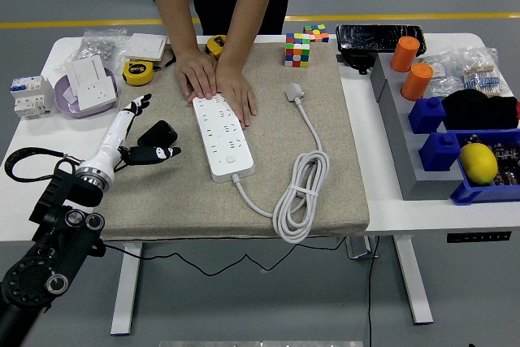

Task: Pick up the plug,place it near the board,insert it into the board,press the button

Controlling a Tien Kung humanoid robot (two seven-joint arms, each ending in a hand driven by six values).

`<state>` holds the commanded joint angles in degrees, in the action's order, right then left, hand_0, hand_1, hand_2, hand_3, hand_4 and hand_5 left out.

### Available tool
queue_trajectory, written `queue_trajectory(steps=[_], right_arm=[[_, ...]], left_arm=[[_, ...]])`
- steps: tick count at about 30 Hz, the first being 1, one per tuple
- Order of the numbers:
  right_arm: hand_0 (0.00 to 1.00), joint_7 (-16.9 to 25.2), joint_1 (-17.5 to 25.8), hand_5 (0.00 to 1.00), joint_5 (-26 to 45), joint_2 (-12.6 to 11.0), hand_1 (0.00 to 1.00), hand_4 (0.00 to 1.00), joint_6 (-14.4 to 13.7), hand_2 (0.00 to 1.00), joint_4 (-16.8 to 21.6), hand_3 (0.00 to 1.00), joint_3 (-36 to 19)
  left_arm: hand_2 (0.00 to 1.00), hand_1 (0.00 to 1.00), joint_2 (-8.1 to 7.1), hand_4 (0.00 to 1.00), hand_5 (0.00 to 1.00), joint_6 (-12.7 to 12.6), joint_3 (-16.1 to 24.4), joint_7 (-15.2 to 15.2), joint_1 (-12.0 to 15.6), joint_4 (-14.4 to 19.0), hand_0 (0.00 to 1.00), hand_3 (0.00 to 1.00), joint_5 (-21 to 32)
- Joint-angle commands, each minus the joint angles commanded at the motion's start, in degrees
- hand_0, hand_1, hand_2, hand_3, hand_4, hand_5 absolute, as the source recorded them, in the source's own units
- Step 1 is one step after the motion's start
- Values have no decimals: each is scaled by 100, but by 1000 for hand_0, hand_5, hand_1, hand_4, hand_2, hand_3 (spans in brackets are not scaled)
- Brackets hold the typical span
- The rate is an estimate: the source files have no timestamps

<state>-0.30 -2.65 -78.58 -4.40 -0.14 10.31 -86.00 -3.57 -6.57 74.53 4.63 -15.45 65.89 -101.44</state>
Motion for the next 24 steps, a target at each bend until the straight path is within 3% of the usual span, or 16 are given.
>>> queue_trajectory(steps=[1, 6, 7, 15, 18, 19, 24], right_arm=[[920, 0, -5, 998, -3, -2, 802, 998, 1, 779, 0, 797, 5], [920, 8, -31, 998, 21, -6, 802, 998, 3, 779, 0, 797, 47], [919, 2, -32, 998, 5, -8, 802, 998, 4, 779, 0, 797, 38], [919, -10, -14, 998, -15, -21, 802, 998, 7, 779, 0, 797, 41], [919, -10, -12, 998, -11, -21, 802, 998, 9, 779, 0, 797, 52], [919, -12, -12, 998, -15, -21, 802, 998, 10, 779, 0, 797, 52], [919, -10, -19, 998, -11, -23, 802, 998, 10, 779, 0, 797, 58]], left_arm=[[946, 993, 10, 998, 75, -30, -56, -26, -50, -85, 998, 950, 18], [946, 993, 83, 998, 75, -207, -196, -156, -286, -558, 998, 950, -87], [899, 954, 104, 998, 90, -272, -209, -197, -351, -697, 956, 893, -165], [857, 925, 192, 998, 103, -518, -108, -372, -632, -1438, 920, 848, -601], [857, 925, 206, 998, 103, -556, -84, -365, -681, -1586, 920, 848, -719], [804, 858, 212, 998, 103, -566, -78, -362, -690, -1611, 842, 807, -735], [804, 858, 244, 998, 103, -657, -44, -354, -751, -1710, 842, 807, -875]])
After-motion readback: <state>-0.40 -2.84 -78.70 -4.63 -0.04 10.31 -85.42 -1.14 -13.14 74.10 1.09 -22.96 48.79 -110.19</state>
